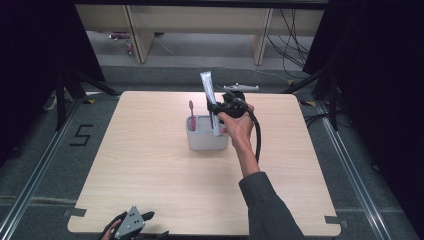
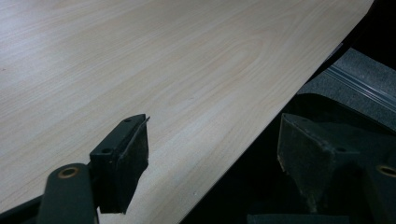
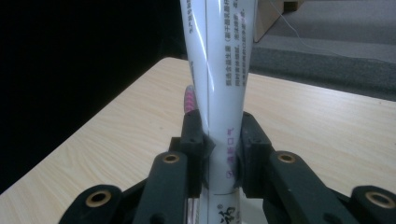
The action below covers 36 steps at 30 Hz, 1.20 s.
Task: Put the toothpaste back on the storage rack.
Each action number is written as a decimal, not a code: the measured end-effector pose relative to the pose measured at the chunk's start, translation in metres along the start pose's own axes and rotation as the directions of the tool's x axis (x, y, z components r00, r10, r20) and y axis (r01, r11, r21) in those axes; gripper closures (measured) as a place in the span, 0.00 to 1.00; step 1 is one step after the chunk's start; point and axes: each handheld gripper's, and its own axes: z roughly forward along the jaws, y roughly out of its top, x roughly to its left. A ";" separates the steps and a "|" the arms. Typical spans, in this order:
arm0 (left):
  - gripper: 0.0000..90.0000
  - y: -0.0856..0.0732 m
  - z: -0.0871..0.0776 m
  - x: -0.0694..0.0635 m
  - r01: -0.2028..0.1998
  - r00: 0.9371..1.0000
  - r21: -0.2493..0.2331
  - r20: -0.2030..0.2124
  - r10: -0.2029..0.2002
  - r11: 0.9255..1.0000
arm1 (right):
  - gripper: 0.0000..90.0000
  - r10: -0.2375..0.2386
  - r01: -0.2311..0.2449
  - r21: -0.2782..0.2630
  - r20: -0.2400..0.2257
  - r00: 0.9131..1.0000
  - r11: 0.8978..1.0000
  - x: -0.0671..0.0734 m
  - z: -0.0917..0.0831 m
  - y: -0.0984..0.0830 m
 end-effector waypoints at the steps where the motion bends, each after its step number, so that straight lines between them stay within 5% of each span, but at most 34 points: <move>1: 0.27 0.000 0.000 0.000 0.003 1.000 -0.005 -0.002 -0.003 1.000 | 0.84 -0.003 0.002 -0.006 -0.008 1.000 1.000 0.000 0.002 0.001; 6: 0.27 0.000 0.001 -0.001 0.013 1.000 -0.019 -0.003 -0.013 1.000 | 0.84 0.008 -0.008 -0.032 -0.003 1.000 0.999 0.001 0.006 0.006; 11: 0.27 0.000 -0.001 0.001 -0.018 1.000 0.009 -0.006 0.018 1.000 | 0.84 0.012 -0.012 -0.046 0.002 1.000 0.999 0.001 0.010 0.008; 17: 0.27 0.000 0.001 -0.001 0.010 1.000 -0.017 0.002 -0.010 1.000 | 0.84 0.034 -0.034 -0.066 0.002 0.999 0.997 -0.002 0.012 0.009; 19: 0.27 0.000 -0.001 0.001 -0.025 1.000 0.016 -0.007 0.025 1.000 | 0.84 0.027 -0.026 -0.065 0.021 0.999 0.998 -0.001 0.013 0.011; 20: 0.27 0.000 0.000 -0.001 0.003 1.000 -0.009 0.002 -0.003 1.000 | 0.84 0.041 -0.040 -0.067 0.016 0.999 0.997 0.000 0.013 0.011; 36: 0.27 -0.001 0.000 -0.003 0.012 1.000 -0.009 0.001 -0.012 1.000 | 0.84 0.047 -0.042 -0.110 0.043 0.998 0.993 -0.002 0.023 0.011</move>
